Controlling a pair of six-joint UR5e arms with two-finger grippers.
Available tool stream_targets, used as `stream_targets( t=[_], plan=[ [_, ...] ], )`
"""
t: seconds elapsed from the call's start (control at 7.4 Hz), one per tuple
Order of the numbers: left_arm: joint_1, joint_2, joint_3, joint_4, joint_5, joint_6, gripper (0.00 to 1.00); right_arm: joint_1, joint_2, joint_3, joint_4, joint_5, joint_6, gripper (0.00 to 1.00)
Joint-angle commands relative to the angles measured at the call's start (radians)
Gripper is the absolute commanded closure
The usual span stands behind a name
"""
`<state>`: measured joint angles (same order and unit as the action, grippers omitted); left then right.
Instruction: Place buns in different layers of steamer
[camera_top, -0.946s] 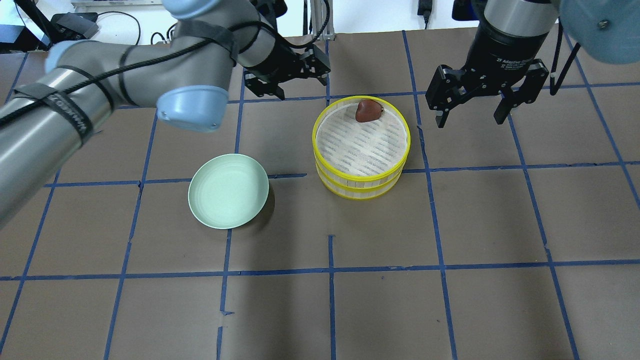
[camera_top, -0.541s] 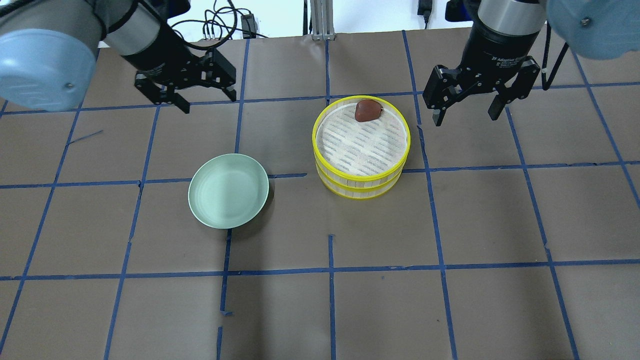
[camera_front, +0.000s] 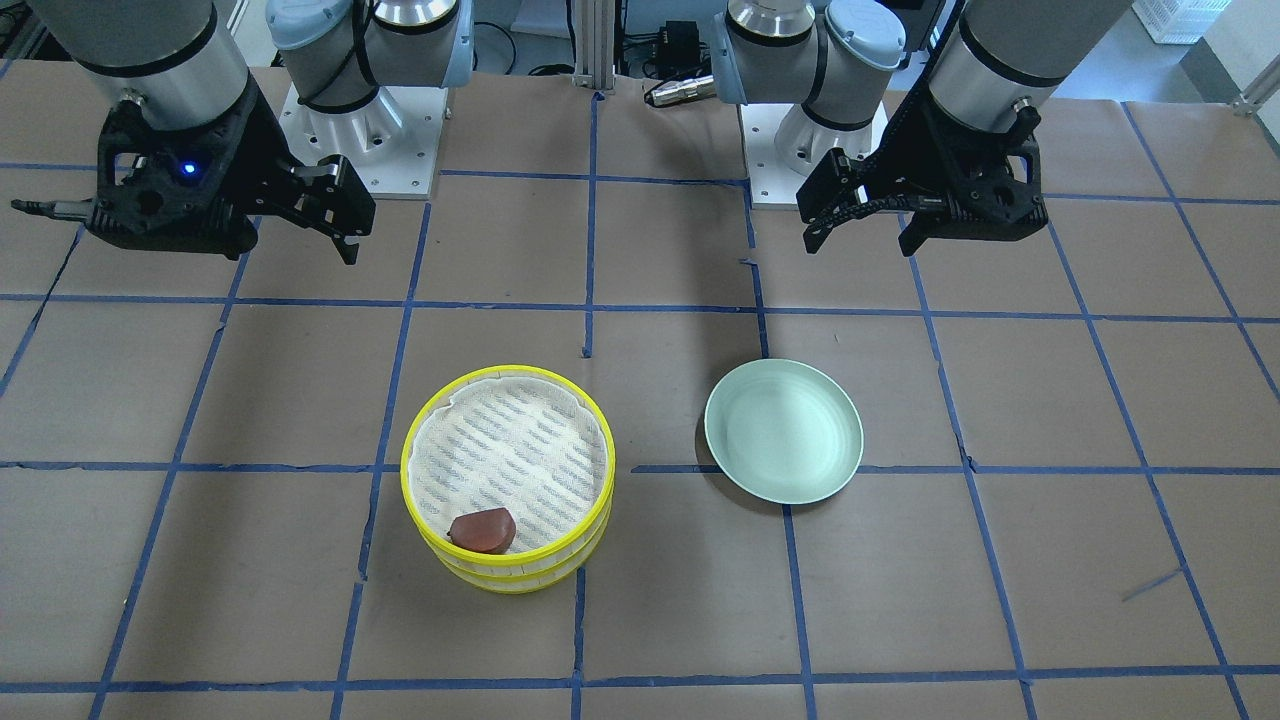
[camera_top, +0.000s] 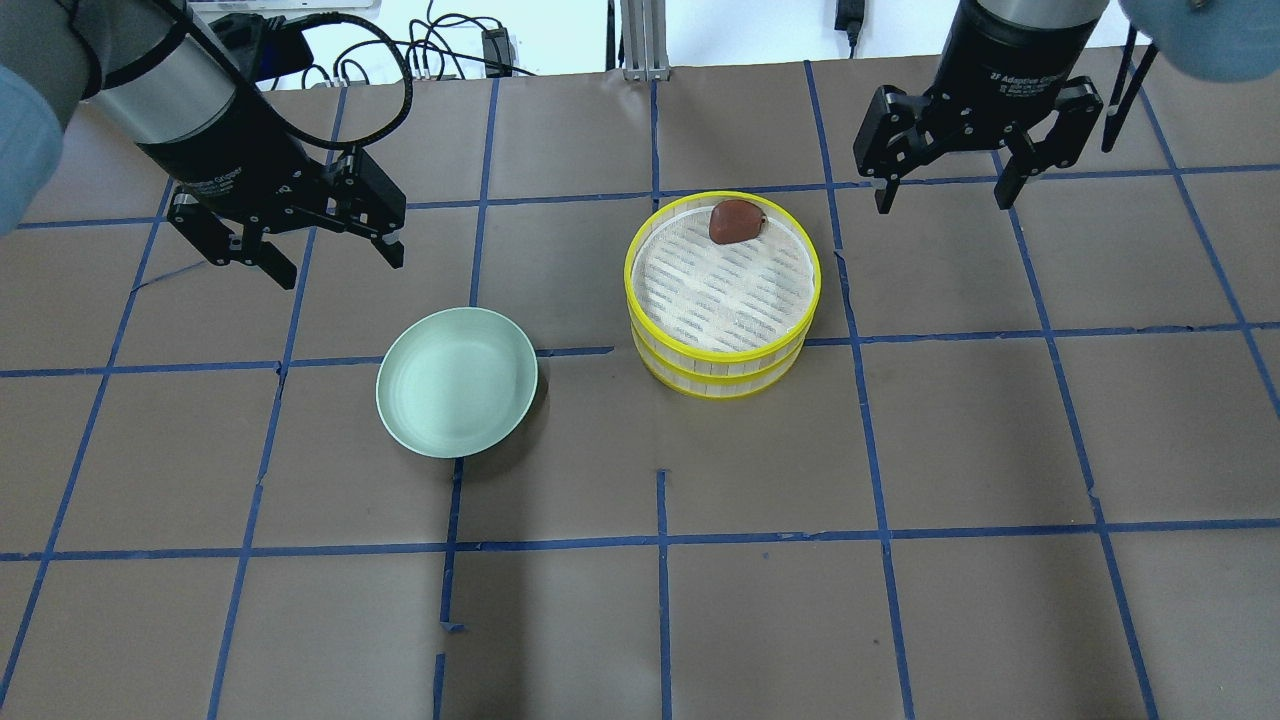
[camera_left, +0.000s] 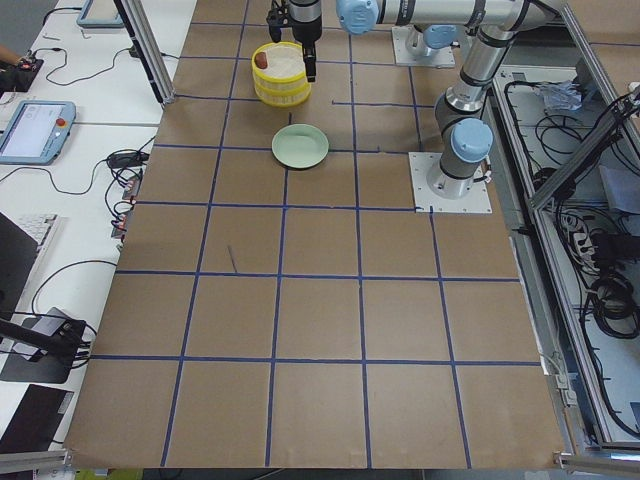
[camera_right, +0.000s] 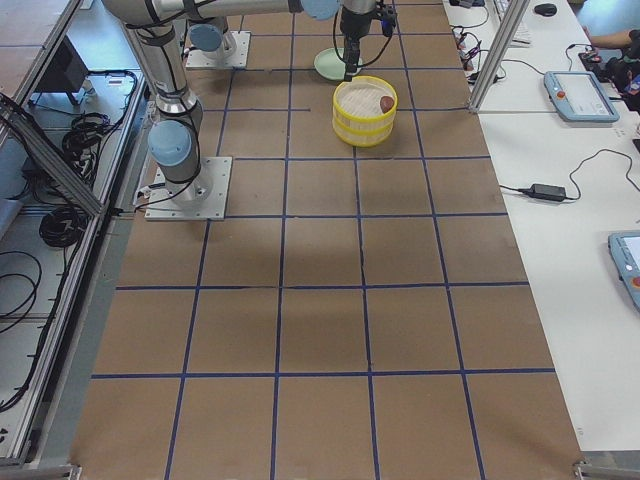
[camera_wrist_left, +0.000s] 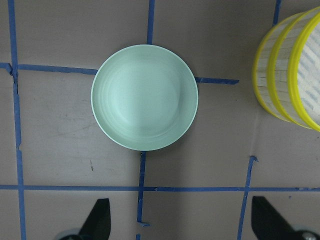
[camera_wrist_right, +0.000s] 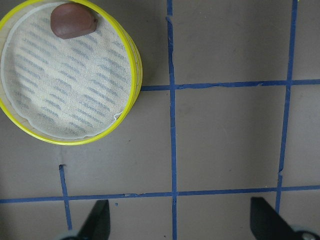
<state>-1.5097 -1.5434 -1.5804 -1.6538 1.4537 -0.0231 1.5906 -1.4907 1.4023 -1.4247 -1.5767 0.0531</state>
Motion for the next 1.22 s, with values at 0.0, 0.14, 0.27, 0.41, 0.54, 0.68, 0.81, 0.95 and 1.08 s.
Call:
stream_targets(
  t=[0.0, 0.14, 0.27, 0.41, 0.54, 0.68, 0.81, 0.95, 1.08],
  plan=[
    [0.002, 0.015, -0.007, -0.008, 0.005, -0.014, 0.00, -0.014, -0.014, -0.005, 0.003, 0.004, 0.011, 0.00],
    [0.005, 0.016, -0.007, -0.008, 0.007, -0.014, 0.00, -0.006, -0.010, 0.004, -0.002, 0.007, 0.022, 0.00],
    [0.009, 0.016, -0.007, -0.008, 0.007, -0.011, 0.00, -0.005, -0.013, 0.009, -0.016, 0.003, 0.025, 0.00],
    [0.010, 0.017, -0.007, -0.008, 0.010, -0.011, 0.00, -0.004, -0.011, 0.014, -0.037, 0.000, 0.027, 0.00],
    [-0.001, 0.017, -0.012, -0.003, 0.080, -0.011, 0.00, -0.008, -0.011, 0.023, -0.064, -0.008, 0.024, 0.00],
    [-0.001, 0.017, -0.012, -0.003, 0.089, -0.011, 0.00, -0.006, -0.014, 0.023, -0.066, -0.003, 0.025, 0.00],
    [-0.003, 0.019, -0.012, -0.001, 0.088, -0.014, 0.00, -0.006, -0.013, 0.024, -0.066, -0.002, 0.025, 0.00],
    [-0.004, 0.020, -0.013, -0.001, 0.089, -0.012, 0.00, -0.006, -0.013, 0.024, -0.066, -0.003, 0.025, 0.00],
    [-0.009, 0.020, -0.013, -0.001, 0.088, -0.011, 0.00, -0.006, -0.013, 0.024, -0.068, -0.002, 0.025, 0.00]
  ],
)
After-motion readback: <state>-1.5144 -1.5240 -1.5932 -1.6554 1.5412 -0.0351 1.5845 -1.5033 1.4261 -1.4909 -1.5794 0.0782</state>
